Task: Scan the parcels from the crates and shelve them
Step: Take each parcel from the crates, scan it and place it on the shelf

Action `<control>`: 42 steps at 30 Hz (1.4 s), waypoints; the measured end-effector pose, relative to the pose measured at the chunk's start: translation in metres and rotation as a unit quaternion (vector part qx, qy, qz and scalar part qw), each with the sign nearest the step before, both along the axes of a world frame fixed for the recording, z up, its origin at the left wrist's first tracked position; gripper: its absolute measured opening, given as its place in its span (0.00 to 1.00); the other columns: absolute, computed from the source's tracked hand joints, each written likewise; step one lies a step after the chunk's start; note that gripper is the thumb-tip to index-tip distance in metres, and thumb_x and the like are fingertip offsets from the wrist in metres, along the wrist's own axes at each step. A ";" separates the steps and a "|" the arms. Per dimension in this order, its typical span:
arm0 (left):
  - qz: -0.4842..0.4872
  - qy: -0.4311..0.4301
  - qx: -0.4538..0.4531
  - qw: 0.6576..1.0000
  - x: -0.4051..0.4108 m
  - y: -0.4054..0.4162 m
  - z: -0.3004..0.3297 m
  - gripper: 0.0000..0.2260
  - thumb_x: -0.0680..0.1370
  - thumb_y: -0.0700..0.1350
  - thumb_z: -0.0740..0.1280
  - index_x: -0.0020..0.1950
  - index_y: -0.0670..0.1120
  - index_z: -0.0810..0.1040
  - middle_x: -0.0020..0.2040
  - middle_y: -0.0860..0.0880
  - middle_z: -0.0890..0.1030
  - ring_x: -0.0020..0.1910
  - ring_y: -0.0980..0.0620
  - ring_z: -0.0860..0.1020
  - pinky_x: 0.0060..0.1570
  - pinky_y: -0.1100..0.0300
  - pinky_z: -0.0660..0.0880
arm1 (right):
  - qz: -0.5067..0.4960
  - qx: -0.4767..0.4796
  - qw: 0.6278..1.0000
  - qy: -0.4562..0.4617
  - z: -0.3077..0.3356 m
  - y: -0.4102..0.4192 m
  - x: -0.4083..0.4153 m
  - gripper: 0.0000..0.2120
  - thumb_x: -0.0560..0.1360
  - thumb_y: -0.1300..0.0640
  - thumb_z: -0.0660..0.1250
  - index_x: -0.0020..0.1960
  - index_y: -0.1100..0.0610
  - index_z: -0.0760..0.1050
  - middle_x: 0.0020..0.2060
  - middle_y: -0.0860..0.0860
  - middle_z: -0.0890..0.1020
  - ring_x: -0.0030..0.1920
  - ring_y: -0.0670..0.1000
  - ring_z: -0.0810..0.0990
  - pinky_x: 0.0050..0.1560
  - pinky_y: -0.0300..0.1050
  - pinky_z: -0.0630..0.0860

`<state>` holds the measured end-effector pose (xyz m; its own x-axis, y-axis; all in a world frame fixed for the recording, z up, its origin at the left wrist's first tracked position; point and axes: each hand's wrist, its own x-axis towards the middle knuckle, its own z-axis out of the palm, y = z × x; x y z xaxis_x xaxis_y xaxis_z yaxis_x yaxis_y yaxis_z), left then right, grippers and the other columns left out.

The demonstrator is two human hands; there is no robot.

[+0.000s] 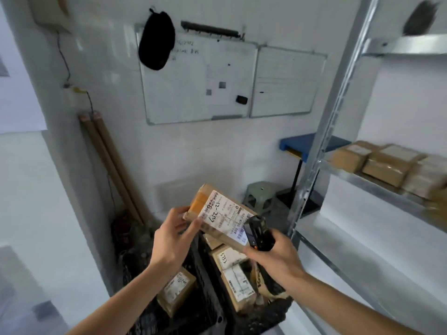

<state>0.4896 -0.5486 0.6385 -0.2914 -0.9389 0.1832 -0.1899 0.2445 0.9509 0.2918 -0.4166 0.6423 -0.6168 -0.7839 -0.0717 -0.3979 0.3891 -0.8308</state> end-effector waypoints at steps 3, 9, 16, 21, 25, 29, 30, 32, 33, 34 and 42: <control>-0.042 0.020 0.003 0.999 -0.013 0.043 0.020 0.10 0.77 0.53 0.72 0.56 0.57 0.75 0.50 0.58 0.82 0.49 0.62 0.82 0.38 0.71 0.76 | -0.026 0.002 1.000 0.006 0.023 0.060 0.001 0.16 0.66 0.47 0.81 0.51 0.44 0.79 0.46 0.41 0.85 0.49 0.44 0.83 0.53 0.48 0.81; -0.133 0.036 0.022 0.990 -0.052 0.128 0.059 0.13 0.79 0.49 0.71 0.62 0.53 0.76 0.50 0.57 0.83 0.47 0.60 0.83 0.37 0.68 0.78 | -0.103 -0.007 0.994 0.026 0.063 0.184 -0.004 0.22 0.64 0.43 0.82 0.54 0.45 0.80 0.48 0.41 0.85 0.49 0.43 0.83 0.51 0.45 0.81; -0.233 0.007 -0.001 0.972 -0.114 0.222 0.104 0.09 0.78 0.53 0.71 0.55 0.55 0.75 0.49 0.55 0.83 0.47 0.52 0.83 0.46 0.51 0.82 | -0.184 0.075 0.967 0.157 0.111 0.336 -0.035 0.31 0.61 0.37 0.81 0.61 0.43 0.76 0.52 0.40 0.83 0.50 0.43 0.81 0.51 0.47 0.81; -0.286 0.003 -0.006 0.958 -0.156 0.287 0.119 0.13 0.77 0.57 0.71 0.59 0.58 0.75 0.54 0.52 0.83 0.53 0.48 0.82 0.58 0.44 0.80 | -0.212 0.186 0.922 0.265 0.148 0.443 -0.047 0.31 0.62 0.33 0.80 0.59 0.42 0.73 0.52 0.40 0.80 0.52 0.46 0.78 0.42 0.45 0.73; -0.320 0.007 -0.024 0.947 -0.183 0.347 0.130 0.16 0.75 0.61 0.71 0.60 0.58 0.77 0.54 0.52 0.84 0.52 0.50 0.82 0.57 0.45 0.80 | -0.222 0.240 0.895 0.304 0.167 0.518 -0.050 0.32 0.62 0.31 0.79 0.58 0.42 0.72 0.52 0.41 0.79 0.54 0.49 0.78 0.52 0.50 0.75; -0.347 0.022 -0.018 0.938 -0.202 0.408 0.136 0.13 0.73 0.63 0.72 0.54 0.61 0.77 0.52 0.51 0.84 0.51 0.47 0.83 0.57 0.44 0.80 | -0.251 0.269 0.872 0.322 0.179 0.587 -0.048 0.34 0.60 0.30 0.79 0.59 0.42 0.73 0.53 0.41 0.80 0.56 0.49 0.79 0.55 0.52 0.74; -0.352 0.026 -0.017 0.935 -0.206 0.423 0.137 0.14 0.72 0.64 0.72 0.54 0.62 0.77 0.51 0.51 0.84 0.51 0.47 0.83 0.57 0.44 0.80 | -0.260 0.272 0.868 0.325 0.181 0.603 -0.046 0.34 0.59 0.30 0.80 0.58 0.42 0.73 0.53 0.41 0.80 0.56 0.49 0.79 0.56 0.52 0.75; -0.366 0.031 -0.017 0.930 -0.211 0.452 0.141 0.14 0.73 0.63 0.72 0.55 0.60 0.77 0.51 0.51 0.84 0.50 0.47 0.83 0.57 0.44 0.80 | -0.276 0.279 0.858 0.331 0.184 0.634 -0.043 0.34 0.59 0.30 0.80 0.59 0.42 0.74 0.52 0.41 0.81 0.55 0.49 0.80 0.56 0.51 0.75; -0.372 0.030 -0.019 0.928 -0.214 0.466 0.142 0.14 0.74 0.62 0.72 0.55 0.59 0.77 0.51 0.51 0.84 0.51 0.48 0.83 0.57 0.44 0.80 | -0.284 0.283 0.854 0.332 0.186 0.649 -0.042 0.34 0.59 0.31 0.80 0.59 0.42 0.74 0.52 0.41 0.81 0.55 0.49 0.79 0.56 0.51 0.74; -0.376 0.029 -0.021 0.926 -0.216 0.480 0.144 0.13 0.75 0.61 0.72 0.56 0.59 0.77 0.51 0.51 0.84 0.51 0.48 0.83 0.58 0.45 0.80 | -0.292 0.288 0.850 0.330 0.188 0.663 -0.040 0.34 0.59 0.31 0.81 0.59 0.42 0.74 0.51 0.41 0.81 0.55 0.50 0.79 0.55 0.50 0.72; -0.406 0.045 -0.014 0.913 -0.221 0.563 0.156 0.11 0.75 0.58 0.73 0.53 0.57 0.77 0.52 0.50 0.84 0.53 0.45 0.83 0.59 0.44 0.79 | -0.327 0.323 0.823 0.333 0.196 0.749 -0.027 0.34 0.59 0.32 0.81 0.59 0.43 0.75 0.51 0.41 0.80 0.55 0.51 0.80 0.52 0.49 0.69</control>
<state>0.2682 0.0140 0.7947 -0.8715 -0.4149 0.2616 0.1431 0.2951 0.9447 0.2652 0.3320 0.8380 -0.9631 -0.1992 0.1812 -0.2111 0.9762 -0.0491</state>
